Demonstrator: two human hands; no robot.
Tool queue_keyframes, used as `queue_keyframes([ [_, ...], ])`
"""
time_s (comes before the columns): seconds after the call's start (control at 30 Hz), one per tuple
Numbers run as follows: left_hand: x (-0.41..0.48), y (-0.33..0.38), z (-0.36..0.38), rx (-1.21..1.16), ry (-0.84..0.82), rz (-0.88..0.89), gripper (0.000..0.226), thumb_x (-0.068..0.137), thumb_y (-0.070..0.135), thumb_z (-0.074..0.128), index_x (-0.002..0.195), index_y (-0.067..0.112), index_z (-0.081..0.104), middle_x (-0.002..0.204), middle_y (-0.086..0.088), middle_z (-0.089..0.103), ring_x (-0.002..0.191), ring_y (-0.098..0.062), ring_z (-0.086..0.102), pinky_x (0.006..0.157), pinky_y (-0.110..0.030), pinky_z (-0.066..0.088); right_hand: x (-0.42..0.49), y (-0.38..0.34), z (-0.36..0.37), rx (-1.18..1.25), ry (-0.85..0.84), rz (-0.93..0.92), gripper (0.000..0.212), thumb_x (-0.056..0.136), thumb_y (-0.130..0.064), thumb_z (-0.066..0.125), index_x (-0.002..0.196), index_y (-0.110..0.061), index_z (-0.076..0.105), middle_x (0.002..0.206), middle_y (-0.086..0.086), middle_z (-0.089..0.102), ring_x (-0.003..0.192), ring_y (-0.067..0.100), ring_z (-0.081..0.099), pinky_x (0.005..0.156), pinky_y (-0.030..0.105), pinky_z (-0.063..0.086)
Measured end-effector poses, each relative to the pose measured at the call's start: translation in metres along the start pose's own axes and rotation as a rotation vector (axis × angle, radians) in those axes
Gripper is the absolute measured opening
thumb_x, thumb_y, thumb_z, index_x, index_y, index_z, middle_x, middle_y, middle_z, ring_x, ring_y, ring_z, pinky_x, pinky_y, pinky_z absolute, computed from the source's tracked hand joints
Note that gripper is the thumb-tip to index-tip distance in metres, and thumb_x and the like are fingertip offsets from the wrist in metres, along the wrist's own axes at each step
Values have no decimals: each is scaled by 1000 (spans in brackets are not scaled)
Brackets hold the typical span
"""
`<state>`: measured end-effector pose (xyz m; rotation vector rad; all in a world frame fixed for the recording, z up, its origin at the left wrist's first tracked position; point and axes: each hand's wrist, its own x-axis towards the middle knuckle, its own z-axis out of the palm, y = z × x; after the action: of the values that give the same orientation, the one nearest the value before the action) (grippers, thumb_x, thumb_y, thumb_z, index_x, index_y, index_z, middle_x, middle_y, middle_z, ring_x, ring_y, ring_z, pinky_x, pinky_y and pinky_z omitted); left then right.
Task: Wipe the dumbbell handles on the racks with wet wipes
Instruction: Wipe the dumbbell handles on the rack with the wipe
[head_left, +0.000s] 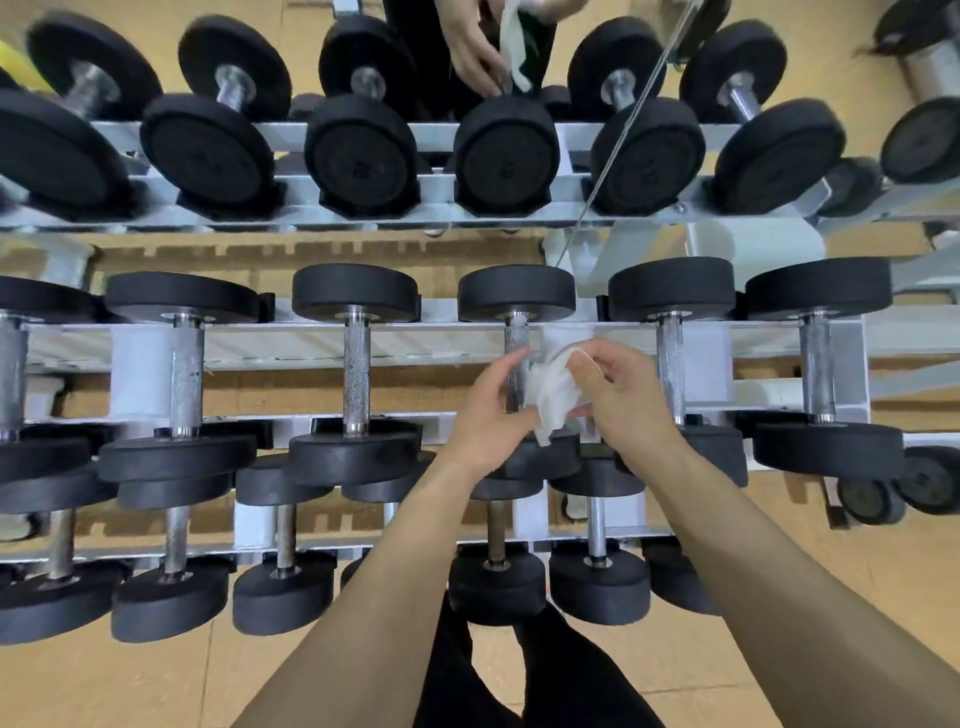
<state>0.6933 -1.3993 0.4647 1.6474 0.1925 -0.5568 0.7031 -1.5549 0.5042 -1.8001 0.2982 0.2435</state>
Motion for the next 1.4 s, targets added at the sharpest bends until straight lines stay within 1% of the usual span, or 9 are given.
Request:
queue_keyframes([
  [0.23,-11,17,-10,-260,20,-74,23,94,10,63,116,15,68,111,-11,71,102,-26,69,91,-35,56,12,-21,-2,397,-74,295,20,103,-11,51,93,-11,68,80,4,68,77,22,63,65,32,50],
  [0.37,-3,18,-34,-476,3,-309,24,104,29,50,118,13,61,74,-11,67,73,-25,72,86,-42,58,30,-1,3,156,146,326,29,96,-23,68,72,-10,59,68,6,55,67,22,52,59,29,40],
  [0.53,15,19,-34,-201,168,-499,29,102,49,51,100,21,60,98,-3,74,96,-23,73,90,-38,58,44,11,13,-33,93,395,44,99,-40,61,74,-3,61,74,10,60,73,29,59,66,34,45],
  [0.77,21,4,-23,49,134,0,60,78,50,81,130,45,50,125,19,60,124,-1,50,97,-19,41,54,7,21,-39,-22,480,45,96,-44,62,97,0,70,103,21,74,97,39,72,90,49,57],
  [0.93,21,-5,-19,158,156,31,2,84,32,76,84,34,78,105,16,71,102,-6,65,97,-35,50,50,7,14,-33,-146,402,46,86,-47,76,98,-2,73,85,9,75,78,22,71,72,33,54],
  [1.0,17,-2,-25,44,125,-32,17,90,20,68,81,28,80,99,13,75,95,-7,68,87,-26,50,48,9,6,22,-203,412,53,76,-48,84,105,-6,73,93,6,78,86,20,74,79,35,56],
  [1.1,16,0,-37,-95,110,-213,26,97,16,59,76,18,75,76,5,73,77,-15,66,75,-27,48,49,17,-7,267,-297,430,29,89,-12,75,117,-5,69,105,9,76,95,23,73,82,35,60],
  [1.3,40,-23,-33,80,322,-222,27,105,32,48,101,12,67,100,-4,73,95,-25,69,78,-38,56,53,38,2,152,-22,509,25,94,1,65,115,-13,66,98,2,69,82,15,67,53,20,55],
  [1.4,57,-34,-24,337,503,-264,28,105,32,45,114,12,62,110,-8,68,107,-30,62,81,-33,44,57,59,13,-86,166,498,47,92,1,54,137,-12,56,117,9,64,98,21,64,79,27,56],
])
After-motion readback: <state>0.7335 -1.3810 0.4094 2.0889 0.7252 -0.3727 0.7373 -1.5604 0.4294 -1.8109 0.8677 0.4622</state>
